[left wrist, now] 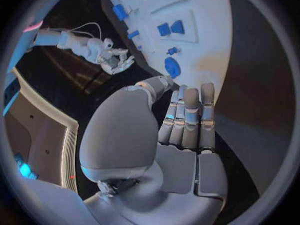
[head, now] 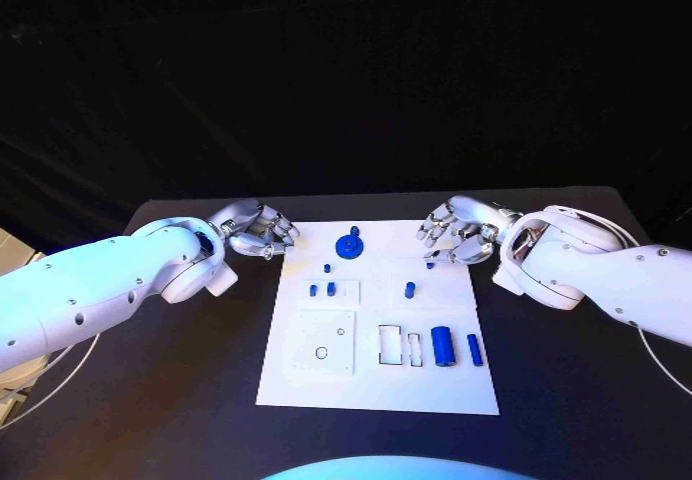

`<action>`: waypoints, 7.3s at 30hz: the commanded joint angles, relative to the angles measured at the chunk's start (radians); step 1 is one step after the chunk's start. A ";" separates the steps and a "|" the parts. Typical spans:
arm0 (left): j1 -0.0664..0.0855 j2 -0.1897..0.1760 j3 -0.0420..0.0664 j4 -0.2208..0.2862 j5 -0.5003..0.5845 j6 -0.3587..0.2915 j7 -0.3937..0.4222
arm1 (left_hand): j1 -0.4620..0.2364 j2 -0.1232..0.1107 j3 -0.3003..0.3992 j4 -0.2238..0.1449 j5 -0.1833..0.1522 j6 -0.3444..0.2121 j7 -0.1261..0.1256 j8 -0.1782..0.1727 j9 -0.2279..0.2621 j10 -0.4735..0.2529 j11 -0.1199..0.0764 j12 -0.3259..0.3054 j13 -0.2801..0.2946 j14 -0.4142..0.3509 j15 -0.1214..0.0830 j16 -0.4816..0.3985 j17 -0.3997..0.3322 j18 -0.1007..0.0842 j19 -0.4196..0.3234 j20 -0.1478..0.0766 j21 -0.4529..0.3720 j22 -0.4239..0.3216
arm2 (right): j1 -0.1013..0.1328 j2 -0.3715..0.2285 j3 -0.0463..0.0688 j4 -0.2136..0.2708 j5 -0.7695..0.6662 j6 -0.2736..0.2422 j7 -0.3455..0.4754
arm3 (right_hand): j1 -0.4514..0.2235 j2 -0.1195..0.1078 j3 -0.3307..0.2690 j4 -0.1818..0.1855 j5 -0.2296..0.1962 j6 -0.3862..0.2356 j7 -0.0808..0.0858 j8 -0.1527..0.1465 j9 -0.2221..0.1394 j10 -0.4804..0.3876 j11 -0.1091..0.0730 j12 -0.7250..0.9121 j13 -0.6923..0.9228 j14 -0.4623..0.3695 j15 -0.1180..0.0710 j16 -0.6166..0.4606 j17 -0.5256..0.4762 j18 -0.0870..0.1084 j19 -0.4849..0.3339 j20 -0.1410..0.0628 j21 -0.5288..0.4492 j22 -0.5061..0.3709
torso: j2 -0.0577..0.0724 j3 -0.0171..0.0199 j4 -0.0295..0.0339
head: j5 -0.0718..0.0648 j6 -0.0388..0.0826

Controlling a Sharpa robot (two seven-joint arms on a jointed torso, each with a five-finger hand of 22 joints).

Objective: Assemble the parts on the task board

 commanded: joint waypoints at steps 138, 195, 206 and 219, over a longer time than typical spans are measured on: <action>0.009 -0.075 0.001 0.082 0.601 0.064 0.243 | 0.022 0.030 0.021 -0.057 0.004 -0.021 0.025 -0.007 -0.013 -0.024 0.013 0.012 -0.007 -0.038 0.009 -0.075 -0.062 0.013 -0.025 0.003 -0.012 0.000 | -0.129 0.095 -0.003 0.201 -0.311 -0.287 -0.026 | -0.033 0.052 0.279 -0.198 0.001 0.162 -0.034 0.054 0.089 0.212 -0.048 -0.056 0.050 0.043 -0.040 0.445 0.169 -0.107 0.130 -0.016 0.663 0.461 | 0.000 -0.0050 0.0048 | 0.059 -0.029; 0.010 -0.029 0.001 0.073 0.606 0.057 0.228 | 0.017 0.032 0.020 -0.058 0.004 -0.018 0.024 -0.006 -0.013 -0.020 0.012 0.016 -0.007 -0.037 0.009 -0.075 -0.063 0.014 -0.028 0.005 -0.012 0.001 | -0.221 0.249 -0.029 0.119 -0.480 -0.107 -0.127 | -0.040 0.054 0.281 -0.201 0.001 0.160 -0.032 0.051 0.089 0.210 -0.046 -0.061 0.051 0.042 -0.039 0.445 0.166 -0.107 0.129 -0.016 0.661 0.461 | 0.001 -0.0032 0.0039 | 0.140 -0.087; 0.010 -0.030 0.001 0.070 0.606 0.063 0.221 | 0.015 0.032 0.020 -0.059 0.004 -0.018 0.024 -0.006 -0.014 -0.021 0.012 0.017 -0.007 -0.037 0.009 -0.076 -0.064 0.014 -0.029 0.005 -0.013 0.001 | -0.222 0.247 -0.029 0.127 -0.484 -0.125 -0.130 | -0.040 0.054 0.281 -0.201 0.001 0.160 -0.032 0.051 0.089 0.210 -0.046 -0.061 0.051 0.042 -0.039 0.445 0.166 -0.107 0.129 -0.016 0.661 0.461 | 0.001 -0.0033 0.0043 | 0.141 -0.086; 0.010 -0.031 0.001 0.071 0.605 0.066 0.217 | 0.014 0.032 0.020 -0.059 0.004 -0.018 0.024 -0.006 -0.014 -0.021 0.012 0.018 -0.007 -0.038 0.009 -0.076 -0.065 0.014 -0.029 0.005 -0.013 0.001 | -0.223 0.258 -0.030 0.115 -0.550 -0.059 -0.179 | -0.046 0.056 0.281 -0.203 0.001 0.159 -0.032 0.050 0.090 0.208 -0.046 -0.064 0.051 0.041 -0.038 0.443 0.161 -0.105 0.127 -0.015 0.654 0.459 | 0.001 -0.0032 0.0030 | 0.141 -0.083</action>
